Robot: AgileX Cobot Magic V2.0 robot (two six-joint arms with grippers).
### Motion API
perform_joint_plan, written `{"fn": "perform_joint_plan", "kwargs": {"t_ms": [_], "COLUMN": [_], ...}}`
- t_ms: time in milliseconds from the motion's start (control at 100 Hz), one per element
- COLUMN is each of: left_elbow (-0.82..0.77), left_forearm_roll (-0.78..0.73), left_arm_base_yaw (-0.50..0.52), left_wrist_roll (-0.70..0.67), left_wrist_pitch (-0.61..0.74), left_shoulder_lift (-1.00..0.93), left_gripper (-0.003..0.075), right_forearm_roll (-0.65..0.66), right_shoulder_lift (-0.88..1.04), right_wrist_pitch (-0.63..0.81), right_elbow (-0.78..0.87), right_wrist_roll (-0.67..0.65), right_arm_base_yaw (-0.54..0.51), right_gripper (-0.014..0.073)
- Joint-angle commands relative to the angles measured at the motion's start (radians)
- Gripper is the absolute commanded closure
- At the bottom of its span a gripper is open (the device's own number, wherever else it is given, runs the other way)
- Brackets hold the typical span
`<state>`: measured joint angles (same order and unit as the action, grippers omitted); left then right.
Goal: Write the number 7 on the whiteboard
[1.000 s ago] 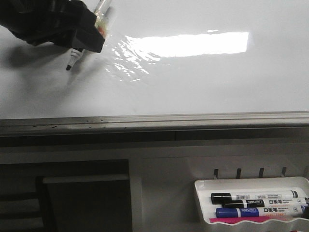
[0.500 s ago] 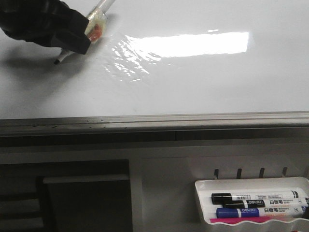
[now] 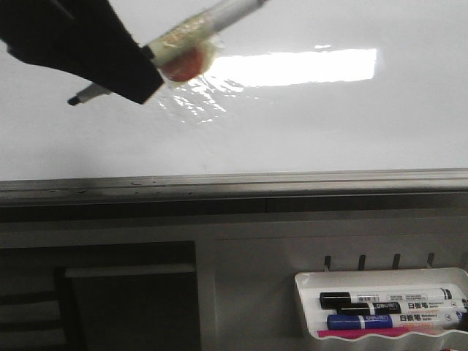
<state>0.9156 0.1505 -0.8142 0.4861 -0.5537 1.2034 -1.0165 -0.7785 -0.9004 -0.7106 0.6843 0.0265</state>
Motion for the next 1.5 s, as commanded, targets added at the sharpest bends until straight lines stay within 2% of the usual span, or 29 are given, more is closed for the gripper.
{"fn": "perform_joint_plan", "kwargs": {"t_ms": [0,250,420,800,870,1110,1300,1440,1490], "left_elbow": [0.035,0.035,0.035,0.035,0.035,0.035,0.035,0.035,0.035], "left_forearm_roll": [-0.026,-0.029,-0.027,-0.022,-0.022,-0.022,-0.022,-0.012,0.006], "left_arm_base_yaw": [-0.094,-0.203,-0.207,-0.207,-0.207,-0.207,-0.207,-0.207,-0.207], "left_wrist_roll": [0.007,0.007,0.005,0.005,0.005,0.005,0.005,0.005,0.005], "left_wrist_pitch": [0.053,0.114,0.144,0.208,0.210,0.236,0.255,0.251,0.251], "left_shoulder_lift": [-0.027,-0.025,-0.025,-0.025,-0.025,-0.025,-0.025,-0.027,-0.027], "left_gripper": [0.0741,0.0741,0.0741,0.0741,0.0741,0.0741,0.0740,0.0735,0.0703], "right_forearm_roll": [-0.114,-0.142,-0.188,-0.245,-0.255,-0.257,-0.257,-0.257,-0.257], "right_shoulder_lift": [-0.051,-0.184,-0.245,-0.286,-0.287,-0.288,-0.288,-0.288,-0.288], "right_wrist_pitch": [-0.045,-0.186,-0.284,-0.323,-0.324,-0.312,-0.308,-0.306,-0.300], "right_elbow": [-0.068,-0.137,-0.153,-0.153,-0.153,-0.153,-0.153,-0.153,-0.153], "right_wrist_roll": [0.057,0.069,0.096,0.125,0.138,0.174,0.188,0.202,0.211], "right_arm_base_yaw": [-0.001,-0.001,-0.001,-0.001,0.003,0.050,0.050,0.050,0.050], "right_gripper": [0.0125,0.0125,0.0125,0.0127,0.0163,0.0391,0.0666,0.0663,0.0663]}}
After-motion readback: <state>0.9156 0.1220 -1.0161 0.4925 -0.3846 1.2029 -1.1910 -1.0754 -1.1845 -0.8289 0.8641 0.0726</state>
